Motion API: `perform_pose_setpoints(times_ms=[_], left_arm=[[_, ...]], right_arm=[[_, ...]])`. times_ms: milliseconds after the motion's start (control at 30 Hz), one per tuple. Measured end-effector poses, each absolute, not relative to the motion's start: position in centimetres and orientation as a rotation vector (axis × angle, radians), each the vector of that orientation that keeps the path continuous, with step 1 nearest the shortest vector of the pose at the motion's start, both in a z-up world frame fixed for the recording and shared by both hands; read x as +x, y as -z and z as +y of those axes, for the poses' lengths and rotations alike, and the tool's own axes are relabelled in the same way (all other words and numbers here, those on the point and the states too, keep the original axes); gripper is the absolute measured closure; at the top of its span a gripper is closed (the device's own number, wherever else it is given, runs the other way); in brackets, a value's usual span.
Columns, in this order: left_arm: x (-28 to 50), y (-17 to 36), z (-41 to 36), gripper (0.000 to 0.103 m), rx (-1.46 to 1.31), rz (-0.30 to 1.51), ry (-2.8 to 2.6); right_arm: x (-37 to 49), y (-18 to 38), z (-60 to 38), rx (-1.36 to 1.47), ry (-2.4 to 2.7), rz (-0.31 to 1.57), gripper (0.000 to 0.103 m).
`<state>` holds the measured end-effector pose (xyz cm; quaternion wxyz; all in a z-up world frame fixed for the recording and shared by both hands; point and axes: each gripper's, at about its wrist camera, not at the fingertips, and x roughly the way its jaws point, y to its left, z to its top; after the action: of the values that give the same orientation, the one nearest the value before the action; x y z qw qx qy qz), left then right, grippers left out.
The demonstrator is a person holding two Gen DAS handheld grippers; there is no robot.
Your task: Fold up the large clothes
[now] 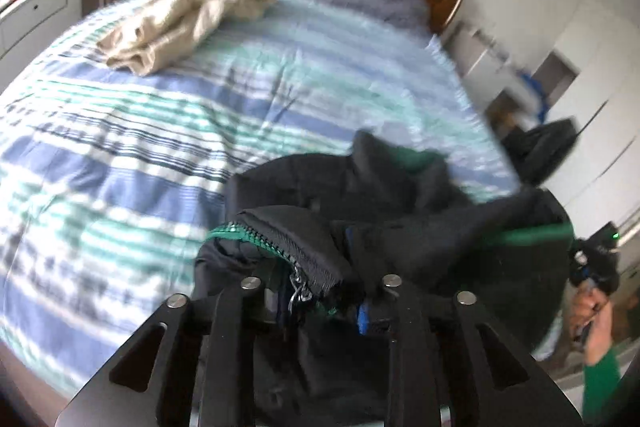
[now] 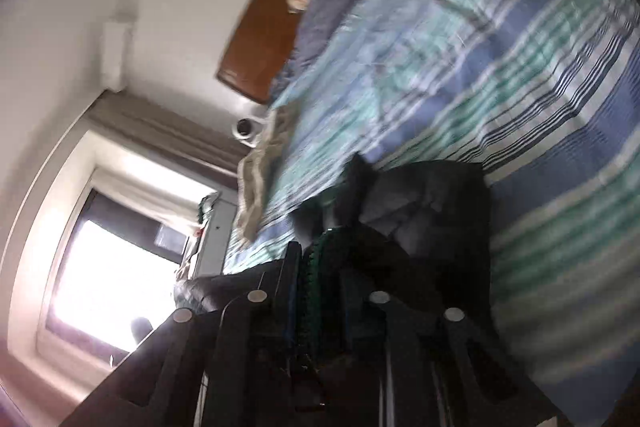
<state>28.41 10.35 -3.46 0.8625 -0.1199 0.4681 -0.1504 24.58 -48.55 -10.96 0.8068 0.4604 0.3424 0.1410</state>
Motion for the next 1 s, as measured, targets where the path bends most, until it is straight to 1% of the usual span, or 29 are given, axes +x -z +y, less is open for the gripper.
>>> perform_pose_setpoints(times_ms=[33,67,100,133,167,200,233,267,300,333,367,433,533,600,667,700,733,767,800,833,867,900,967,1000], left_arm=[[29.6,4.8,10.3,0.069,-0.258,1.027,0.322],[31.1,6.2,10.4,0.064,-0.294,1.102,0.331],[32.0,7.0,10.8,0.061,-0.346,1.159,0.339],[32.5,7.3,11.4,0.058,-0.421,1.203,0.35],[32.7,7.0,12.0,0.05,-0.501,1.22,0.388],[32.6,6.3,12.7,0.032,-0.569,1.213,0.451],[32.4,5.6,13.1,0.021,-0.603,1.198,0.49],[32.1,4.6,13.8,0.007,-0.624,1.162,0.521],[31.9,3.6,14.1,0.005,-0.614,1.132,0.525],[31.4,2.5,14.2,0.004,-0.575,1.102,0.52],[31.0,1.8,14.3,0.003,-0.509,1.082,0.508],[31.0,2.1,14.3,0.003,-0.379,1.058,0.464],[31.3,5.8,14.1,0.003,-0.206,1.102,0.388],[32.4,8.9,13.4,0.004,-0.127,1.163,0.347],[33.2,11.3,13.0,0.006,-0.135,1.202,0.315],[33.3,11.8,13.2,0.01,-0.169,1.22,0.323],[33.5,12.5,13.3,0.015,-0.237,1.242,0.344],[33.6,13.0,13.1,0.032,-0.293,1.26,0.366],[33.5,13.0,12.8,0.047,-0.292,1.26,0.35],[33.1,12.5,12.3,0.056,-0.248,1.244,0.318],[32.8,11.9,11.9,0.075,-0.199,1.224,0.299],[32.7,11.4,11.7,0.085,-0.178,1.207,0.288],[32.2,8.9,12.1,0.091,-0.204,1.132,0.28],[31.9,6.7,12.4,0.092,-0.243,1.052,0.297]], right_arm=[[25.7,12.4,-48.9,1.013,-0.287,0.754,0.078],[26.6,13.9,-49.2,1.052,-0.269,0.789,0.07],[27.2,15.6,-49.6,1.102,-0.242,0.817,0.065],[27.3,16.6,-50.0,1.156,-0.228,0.813,0.065],[27.2,17.1,-50.2,1.19,-0.234,0.803,0.063],[27.0,17.3,-50.2,1.21,-0.251,0.793,0.057],[26.5,17.0,-50.1,1.206,-0.267,0.786,0.051],[26.3,16.3,-50.0,1.179,-0.284,0.774,0.034],[26.1,15.4,-49.9,1.133,-0.29,0.767,0.013],[25.9,14.7,-49.8,1.089,-0.283,0.77,0.007],[26.1,13.5,-49.5,1.01,-0.269,0.783,0.004],[26.8,11.6,-48.5,0.812,-0.237,0.831,0.004],[28.1,10.0,-46.7,0.543,-0.198,0.877,0.004],[29.9,10.1,-44.8,0.381,-0.169,0.914,0.004],[31.4,11.1,-43.8,0.315,-0.165,0.959,0.004],[32.6,12.1,-43.1,0.306,-0.164,1.008,0.004],[33.0,12.8,-43.1,0.305,-0.17,1.037,0.007],[33.6,13.3,-42.2,0.279,-0.166,1.073,0.028],[33.6,13.0,-41.1,0.212,-0.126,1.076,0.068],[33.1,12.4,-40.3,0.172,-0.109,1.063,0.078],[32.4,11.7,-39.9,0.147,-0.108,1.039,0.084],[32.0,11.0,-39.5,0.119,-0.105,1.015,0.087],[31.1,8.0,-39.2,0.079,-0.082,0.919,0.088],[30.8,6.1,-39.4,0.08,-0.075,0.858,0.088]])
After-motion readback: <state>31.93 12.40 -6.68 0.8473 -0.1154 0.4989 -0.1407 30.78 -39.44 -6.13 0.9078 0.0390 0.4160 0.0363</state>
